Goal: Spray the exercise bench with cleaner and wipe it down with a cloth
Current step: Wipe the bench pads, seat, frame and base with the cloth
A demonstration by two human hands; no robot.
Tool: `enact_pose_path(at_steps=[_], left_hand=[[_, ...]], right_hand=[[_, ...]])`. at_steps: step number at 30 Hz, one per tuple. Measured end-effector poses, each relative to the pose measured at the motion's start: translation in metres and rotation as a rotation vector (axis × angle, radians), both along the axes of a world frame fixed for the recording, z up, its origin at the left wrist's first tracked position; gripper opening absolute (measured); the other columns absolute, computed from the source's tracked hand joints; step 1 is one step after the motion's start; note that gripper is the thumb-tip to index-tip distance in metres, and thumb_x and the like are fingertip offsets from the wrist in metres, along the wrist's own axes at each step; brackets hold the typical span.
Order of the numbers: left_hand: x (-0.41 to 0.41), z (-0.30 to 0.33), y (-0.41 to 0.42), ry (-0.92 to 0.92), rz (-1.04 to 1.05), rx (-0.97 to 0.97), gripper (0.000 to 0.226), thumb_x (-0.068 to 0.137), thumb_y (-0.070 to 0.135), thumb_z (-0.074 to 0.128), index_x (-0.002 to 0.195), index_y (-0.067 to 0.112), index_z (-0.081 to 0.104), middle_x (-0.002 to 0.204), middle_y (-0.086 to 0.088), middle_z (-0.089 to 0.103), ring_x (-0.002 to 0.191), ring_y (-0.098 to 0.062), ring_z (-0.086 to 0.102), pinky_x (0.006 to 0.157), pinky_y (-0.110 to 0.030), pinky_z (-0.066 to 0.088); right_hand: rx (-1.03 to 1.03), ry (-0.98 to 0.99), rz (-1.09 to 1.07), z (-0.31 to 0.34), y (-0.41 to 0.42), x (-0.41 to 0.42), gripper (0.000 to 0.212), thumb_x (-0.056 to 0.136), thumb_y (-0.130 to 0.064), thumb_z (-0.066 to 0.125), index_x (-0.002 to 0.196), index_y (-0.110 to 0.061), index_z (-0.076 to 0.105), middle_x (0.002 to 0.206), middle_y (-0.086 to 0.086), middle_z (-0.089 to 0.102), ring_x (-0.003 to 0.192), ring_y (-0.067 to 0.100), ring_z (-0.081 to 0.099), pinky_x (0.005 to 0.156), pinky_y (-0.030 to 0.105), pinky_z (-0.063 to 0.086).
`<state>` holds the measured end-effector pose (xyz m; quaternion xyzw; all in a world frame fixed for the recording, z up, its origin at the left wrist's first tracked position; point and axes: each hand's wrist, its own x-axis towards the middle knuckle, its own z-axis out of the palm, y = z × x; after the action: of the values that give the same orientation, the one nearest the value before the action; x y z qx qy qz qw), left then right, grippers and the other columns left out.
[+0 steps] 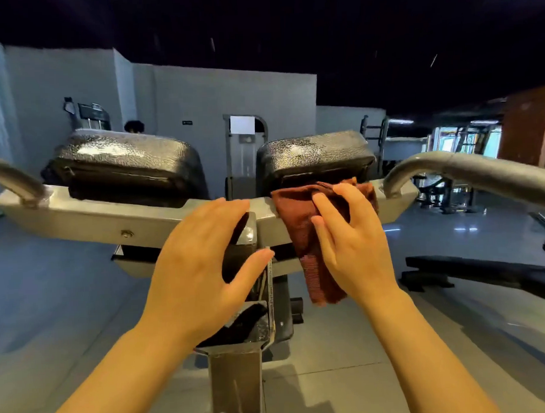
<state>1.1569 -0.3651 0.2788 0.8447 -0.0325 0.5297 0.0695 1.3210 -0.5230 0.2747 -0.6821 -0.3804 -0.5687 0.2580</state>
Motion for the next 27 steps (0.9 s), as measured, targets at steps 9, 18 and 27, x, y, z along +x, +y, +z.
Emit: enact_pose_path(at_steps=[9, 18, 27], left_hand=[[0.017, -0.002, 0.0, -0.163, -0.054, 0.005, 0.055, 0.089, 0.038, 0.055, 0.137, 0.009, 0.049, 0.115, -0.001, 0.06, 0.109, -0.013, 0.05, 0.103, -0.006, 0.024], [0.021, -0.008, 0.001, -0.181, -0.091, -0.02, 0.061, 0.09, 0.039, 0.055, 0.142, 0.011, 0.04, 0.126, -0.007, 0.059, 0.121, -0.019, 0.05, 0.111, -0.026, 0.032], [0.016, -0.006, -0.002, -0.141, -0.152, -0.059, 0.062, 0.09, 0.045, 0.052, 0.141, 0.01, 0.045, 0.136, -0.008, 0.054, 0.134, -0.025, 0.042, 0.118, -0.02, 0.014]], right_hand=[[0.062, -0.022, -0.128, -0.007, 0.031, -0.009, 0.036, 0.097, -0.029, 0.049, 0.127, -0.017, 0.064, 0.125, 0.022, 0.055, 0.115, 0.046, 0.051, 0.11, 0.064, 0.025], [-0.127, -0.165, -0.076, -0.006, 0.013, 0.007, 0.042, 0.101, -0.034, 0.041, 0.135, -0.016, 0.057, 0.133, 0.008, 0.058, 0.119, 0.039, 0.052, 0.1, 0.055, 0.039], [0.102, 0.055, -0.034, -0.004, 0.004, 0.011, 0.035, 0.098, -0.019, 0.048, 0.128, -0.003, 0.058, 0.126, 0.016, 0.056, 0.116, 0.036, 0.051, 0.101, 0.049, 0.038]])
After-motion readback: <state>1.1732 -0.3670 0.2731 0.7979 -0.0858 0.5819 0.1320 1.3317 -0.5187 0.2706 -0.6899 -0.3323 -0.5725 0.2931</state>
